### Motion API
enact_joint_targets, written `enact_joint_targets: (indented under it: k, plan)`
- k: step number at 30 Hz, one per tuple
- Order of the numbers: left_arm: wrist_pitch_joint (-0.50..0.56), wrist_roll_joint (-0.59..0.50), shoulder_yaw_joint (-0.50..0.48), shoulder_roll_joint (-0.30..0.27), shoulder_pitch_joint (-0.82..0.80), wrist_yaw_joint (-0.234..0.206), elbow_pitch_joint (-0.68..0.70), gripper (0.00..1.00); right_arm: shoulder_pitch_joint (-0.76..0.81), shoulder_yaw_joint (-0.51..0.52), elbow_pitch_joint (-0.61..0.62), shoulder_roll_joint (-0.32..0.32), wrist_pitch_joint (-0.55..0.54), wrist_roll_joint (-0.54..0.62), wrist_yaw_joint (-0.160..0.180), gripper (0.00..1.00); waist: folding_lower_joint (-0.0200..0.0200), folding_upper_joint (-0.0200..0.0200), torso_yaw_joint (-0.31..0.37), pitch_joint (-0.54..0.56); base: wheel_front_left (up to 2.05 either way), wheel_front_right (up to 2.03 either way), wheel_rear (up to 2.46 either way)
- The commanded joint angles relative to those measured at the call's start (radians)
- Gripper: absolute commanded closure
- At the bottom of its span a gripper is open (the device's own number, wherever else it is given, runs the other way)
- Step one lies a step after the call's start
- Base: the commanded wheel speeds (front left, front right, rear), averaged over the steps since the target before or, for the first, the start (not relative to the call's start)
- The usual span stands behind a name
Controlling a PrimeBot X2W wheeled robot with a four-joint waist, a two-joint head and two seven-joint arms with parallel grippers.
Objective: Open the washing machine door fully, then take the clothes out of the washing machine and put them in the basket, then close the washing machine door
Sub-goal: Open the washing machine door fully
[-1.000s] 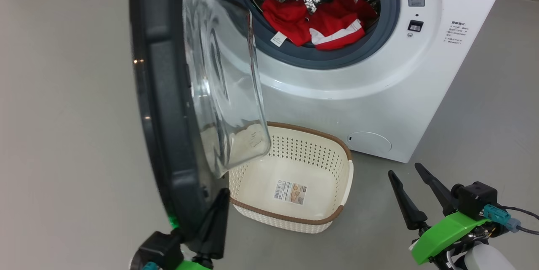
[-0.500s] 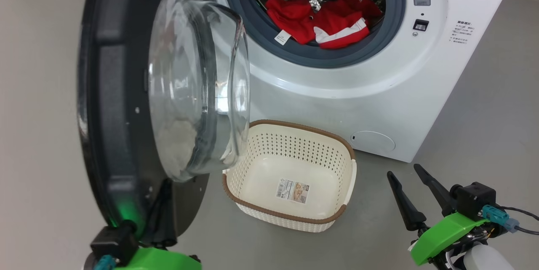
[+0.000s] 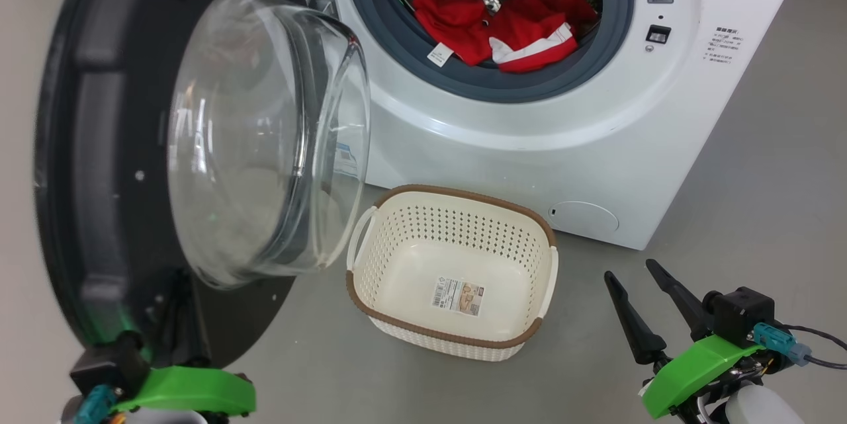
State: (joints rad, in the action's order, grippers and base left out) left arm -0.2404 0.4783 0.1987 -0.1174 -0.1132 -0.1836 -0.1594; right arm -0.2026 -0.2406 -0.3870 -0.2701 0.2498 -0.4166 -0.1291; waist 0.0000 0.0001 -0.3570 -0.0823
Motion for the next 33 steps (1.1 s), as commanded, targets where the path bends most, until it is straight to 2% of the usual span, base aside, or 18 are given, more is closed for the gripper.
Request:
enact_joint_targets:
  k: [1, 16, 26, 33]
  plan:
    - [-0.013, 0.001, -0.061, -0.039, -0.048, -0.026, 0.014, 1.00, -0.019, -0.017, 0.019, -0.006, 0.012, -0.002, -0.002, 0.00, 0.0000, -0.0001, 0.000, -0.001, 0.00, 0.00, 0.00]
    - [-0.020, -0.012, -0.167, -0.098, -0.121, -0.058, -0.064, 1.00, -0.028, -0.021, 0.023, -0.009, 0.012, 0.004, -0.002, 0.00, 0.0000, -0.0001, 0.007, -0.029, 0.00, 0.00, 0.00]
    - [-0.021, -0.007, -0.252, -0.134, -0.168, -0.052, -0.116, 1.00, -0.032, -0.018, 0.024, -0.013, 0.012, 0.003, -0.002, 0.00, 0.0000, -0.0001, 0.015, -0.044, 0.00, 0.00, 0.00]
    - [-0.021, -0.018, -0.303, -0.166, -0.214, -0.031, -0.190, 1.00, -0.039, -0.016, 0.023, -0.018, 0.012, 0.002, -0.002, 0.00, 0.0000, -0.0001, 0.023, -0.056, 0.00, 0.00, 0.00]
